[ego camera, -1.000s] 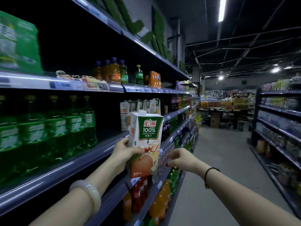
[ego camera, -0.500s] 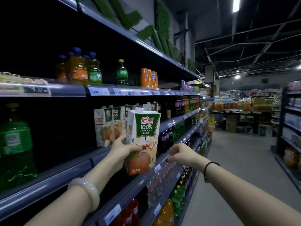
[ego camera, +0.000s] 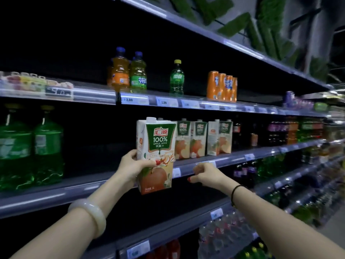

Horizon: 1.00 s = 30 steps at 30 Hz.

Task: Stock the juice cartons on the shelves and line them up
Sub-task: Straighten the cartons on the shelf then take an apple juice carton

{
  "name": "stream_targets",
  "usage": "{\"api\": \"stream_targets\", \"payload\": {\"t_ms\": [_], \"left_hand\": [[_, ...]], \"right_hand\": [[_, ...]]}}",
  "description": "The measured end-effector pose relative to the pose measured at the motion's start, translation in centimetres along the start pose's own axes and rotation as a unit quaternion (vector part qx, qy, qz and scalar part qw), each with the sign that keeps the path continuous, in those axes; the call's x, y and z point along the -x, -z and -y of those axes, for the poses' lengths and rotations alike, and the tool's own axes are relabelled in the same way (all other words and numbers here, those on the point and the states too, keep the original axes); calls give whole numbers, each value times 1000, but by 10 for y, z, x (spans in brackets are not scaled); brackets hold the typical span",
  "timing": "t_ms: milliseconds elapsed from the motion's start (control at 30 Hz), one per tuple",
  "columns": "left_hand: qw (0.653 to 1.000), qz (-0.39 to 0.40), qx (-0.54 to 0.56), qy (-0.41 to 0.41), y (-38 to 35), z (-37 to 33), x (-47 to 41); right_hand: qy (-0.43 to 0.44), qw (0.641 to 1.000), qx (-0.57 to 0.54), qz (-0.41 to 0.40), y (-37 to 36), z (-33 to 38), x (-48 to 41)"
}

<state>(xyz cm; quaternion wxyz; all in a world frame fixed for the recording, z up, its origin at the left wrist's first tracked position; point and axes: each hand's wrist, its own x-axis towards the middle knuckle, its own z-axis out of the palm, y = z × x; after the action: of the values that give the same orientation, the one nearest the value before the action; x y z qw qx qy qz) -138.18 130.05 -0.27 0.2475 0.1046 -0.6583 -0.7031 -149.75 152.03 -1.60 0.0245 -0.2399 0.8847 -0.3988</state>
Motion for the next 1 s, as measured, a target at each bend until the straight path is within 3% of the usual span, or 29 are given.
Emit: {"api": "stream_targets", "payload": {"t_ms": [267,500,800,1000], "left_hand": [[990,-130,-15,-43,57,-9,-33],[982,-154,-73,-80,77,-5,-82],[982,-181,-33,-32,74,28,-138],[986,-154,-69,-1,68,43,-151]], "right_hand": [[93,990,-49,95,-59,53,-80],[147,983,-55,90,-95,70,-124],[141,985,-29,97,-94,52,-166],[147,982,12,119,-96,46,-179]]}}
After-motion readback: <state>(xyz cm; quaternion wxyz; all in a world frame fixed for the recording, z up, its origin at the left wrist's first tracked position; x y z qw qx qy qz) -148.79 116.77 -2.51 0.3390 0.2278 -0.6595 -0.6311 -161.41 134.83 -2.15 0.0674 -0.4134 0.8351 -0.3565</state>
